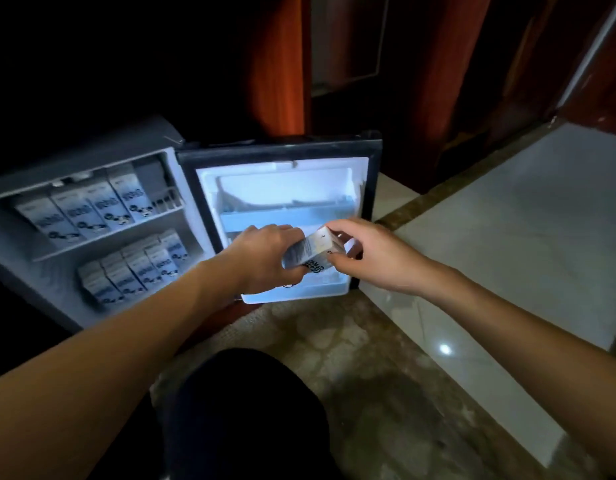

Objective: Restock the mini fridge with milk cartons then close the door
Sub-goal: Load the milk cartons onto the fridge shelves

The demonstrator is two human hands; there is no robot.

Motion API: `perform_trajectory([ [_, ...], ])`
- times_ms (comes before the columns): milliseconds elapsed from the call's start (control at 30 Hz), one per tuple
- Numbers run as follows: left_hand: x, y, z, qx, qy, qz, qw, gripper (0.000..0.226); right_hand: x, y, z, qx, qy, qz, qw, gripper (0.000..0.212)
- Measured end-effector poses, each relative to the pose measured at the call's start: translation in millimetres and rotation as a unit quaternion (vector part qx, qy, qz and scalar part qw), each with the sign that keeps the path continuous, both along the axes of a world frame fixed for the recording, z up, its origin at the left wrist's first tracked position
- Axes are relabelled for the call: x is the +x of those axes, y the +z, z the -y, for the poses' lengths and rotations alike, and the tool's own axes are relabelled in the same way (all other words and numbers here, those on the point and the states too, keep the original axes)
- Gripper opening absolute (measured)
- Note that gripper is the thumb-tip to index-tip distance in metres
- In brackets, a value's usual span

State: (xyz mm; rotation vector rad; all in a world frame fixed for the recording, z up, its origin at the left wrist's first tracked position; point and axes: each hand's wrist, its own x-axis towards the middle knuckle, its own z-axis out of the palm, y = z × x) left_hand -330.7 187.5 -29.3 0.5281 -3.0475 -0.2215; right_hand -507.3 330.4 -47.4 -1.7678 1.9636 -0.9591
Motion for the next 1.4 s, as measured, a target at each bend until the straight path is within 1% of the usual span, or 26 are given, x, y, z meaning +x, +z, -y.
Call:
perform_trajectory([
  [133,42,-2,37,-0.001,0.052,-0.031,0.998,0.033,27,12,51,0.006,0.041,-0.010,0.999,0.030],
  [300,90,-18,75,0.023,0.130,-0.058,0.990,0.031,65,2,114,0.006,0.085,0.046,0.995,0.027],
  [367,107,-30,90,0.032,0.162,-0.052,0.985,0.031,82,-5,141,0.014,0.110,0.040,0.993,0.023],
  [433,123,-45,110,0.029,0.184,-0.019,0.982,0.031,99,-17,170,0.028,0.133,0.010,0.991,0.015],
  [467,129,-54,121,0.023,0.191,0.001,0.981,0.033,107,-25,185,0.034,0.141,-0.010,0.989,0.017],
  [533,138,-73,145,0.020,0.207,0.031,0.978,0.036,119,-42,217,0.049,0.157,-0.034,0.986,0.027],
  [567,141,-84,157,0.024,0.216,0.035,0.976,0.036,124,-51,232,0.059,0.158,-0.039,0.985,0.026],
  [633,145,-101,179,0.039,0.237,0.026,0.970,0.034,132,-68,262,0.068,0.155,-0.044,0.985,0.027],
  [733,148,-124,210,0.049,0.276,0.016,0.960,0.035,142,-96,300,0.056,0.154,-0.085,0.983,0.038],
  [867,149,-158,251,0.048,0.298,0.003,0.953,0.035,153,-136,336,0.022,0.129,-0.133,0.982,0.039],
  [967,150,-188,274,0.025,0.296,-0.012,0.955,0.047,158,-163,359,0.002,0.091,-0.158,0.983,0.042],
  [1033,150,-203,285,0.004,0.302,-0.028,0.953,0.054,161,-178,374,0.007,0.069,-0.171,0.983,0.049],
  [1100,150,-215,294,-0.023,0.303,-0.035,0.952,0.057,164,-192,387,0.015,0.057,-0.203,0.977,0.060],
  [1167,148,-227,301,-0.033,0.307,-0.024,0.951,0.062,167,-205,400,0.025,0.045,-0.224,0.973,0.071],
  [1200,147,-232,305,-0.031,0.310,-0.017,0.950,0.065,168,-211,406,0.027,0.037,-0.223,0.974,0.073],
  [1267,148,-242,313,-0.032,0.310,0.000,0.950,0.070,171,-223,417,0.021,0.016,-0.220,0.975,0.070],
  [1333,151,-251,321,-0.034,0.291,0.042,0.955,0.075,173,-235,428,0.012,-0.014,-0.215,0.976,0.066],
  [1400,155,-262,326,-0.031,0.294,0.082,0.952,0.079,174,-245,437,0.001,-0.047,-0.210,0.976,0.065],
])
